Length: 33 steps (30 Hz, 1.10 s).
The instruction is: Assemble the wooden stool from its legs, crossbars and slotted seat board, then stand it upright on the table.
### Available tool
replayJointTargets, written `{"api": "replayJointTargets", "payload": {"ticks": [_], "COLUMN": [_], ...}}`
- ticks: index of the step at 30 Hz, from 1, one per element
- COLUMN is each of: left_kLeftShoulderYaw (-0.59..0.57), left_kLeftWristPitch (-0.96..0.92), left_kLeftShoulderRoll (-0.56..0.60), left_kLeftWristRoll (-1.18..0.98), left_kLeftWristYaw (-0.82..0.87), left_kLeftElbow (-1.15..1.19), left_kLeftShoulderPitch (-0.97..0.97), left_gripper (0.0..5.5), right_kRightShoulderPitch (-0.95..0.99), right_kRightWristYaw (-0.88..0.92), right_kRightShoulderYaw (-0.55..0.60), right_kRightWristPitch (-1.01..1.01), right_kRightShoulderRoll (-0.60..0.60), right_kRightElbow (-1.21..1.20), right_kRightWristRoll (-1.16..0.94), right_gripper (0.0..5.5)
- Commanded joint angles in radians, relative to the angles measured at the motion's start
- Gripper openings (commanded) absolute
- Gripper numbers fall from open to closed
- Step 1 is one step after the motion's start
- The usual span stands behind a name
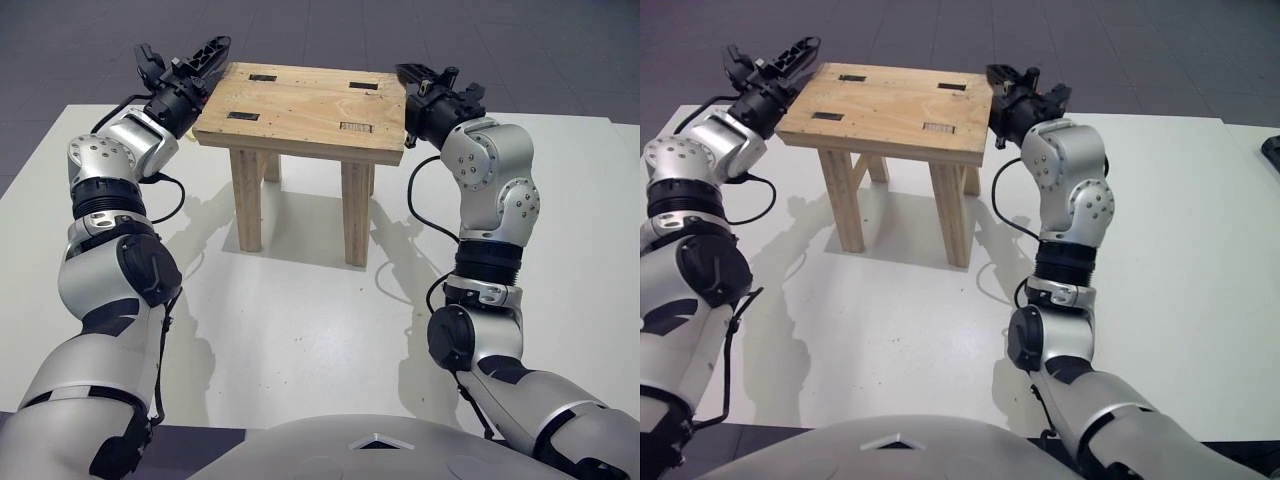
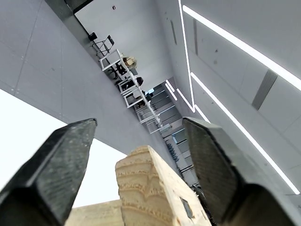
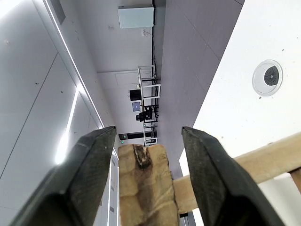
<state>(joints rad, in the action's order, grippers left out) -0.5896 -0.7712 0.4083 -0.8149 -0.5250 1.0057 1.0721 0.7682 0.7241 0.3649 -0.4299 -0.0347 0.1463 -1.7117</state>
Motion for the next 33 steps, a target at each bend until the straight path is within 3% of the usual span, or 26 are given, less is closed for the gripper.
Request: {"api": "replayJointTargets", "payload": {"ticks": [1,6,9,16,26,33], "left_kLeftShoulderYaw": [0.011,-0.086,-0.087,-0.001,0.082,0.132], "left_kLeftWristPitch": [-0.03,-0.034,-0.03,-0.011,0.109,0.293], "left_kLeftShoulderRoll": [-0.132,-0.176,-0.203,-0.226,-0.247,-0.306], "left_kLeftWristRoll": [-0.058,-0.208,-0.235,-0.169,-0.041,0.054], "left_kLeftWristYaw": [-0.067,-0.079,-0.061,-0.037,0.015,0.071], "left_kLeftElbow": [-0.127,-0.325,-0.364,-0.355,-0.375,-0.429], "left_kLeftShoulderPitch": [0.002,-0.078,-0.112,-0.141,-0.203,-0.281], "left_gripper": [4.13,4.91,5.37,5.4,5.4,5.4], "right_kRightShoulderPitch": [0.012,-0.037,-0.029,0.025,0.004,-0.063], "right_kRightWristYaw": [-0.144,-0.304,-0.339,-0.367,-0.309,-0.377], "right_kRightShoulderYaw": [-0.053,-0.021,-0.023,-0.014,-0.07,-0.156], "right_kRightWristPitch": [-0.053,-0.043,-0.052,-0.056,-0.069,-0.052], "right_kRightShoulderRoll": [-0.074,-0.077,-0.073,-0.056,-0.038,-0.015], "right_kRightElbow": [-0.043,-0.095,-0.064,0.024,0.001,-0.054], "right_kRightWristRoll": [0.014,0.002,0.02,0.074,0.264,0.526], "right_gripper": [3.14,3.89,4.33,5.38,5.38,5.38]}}
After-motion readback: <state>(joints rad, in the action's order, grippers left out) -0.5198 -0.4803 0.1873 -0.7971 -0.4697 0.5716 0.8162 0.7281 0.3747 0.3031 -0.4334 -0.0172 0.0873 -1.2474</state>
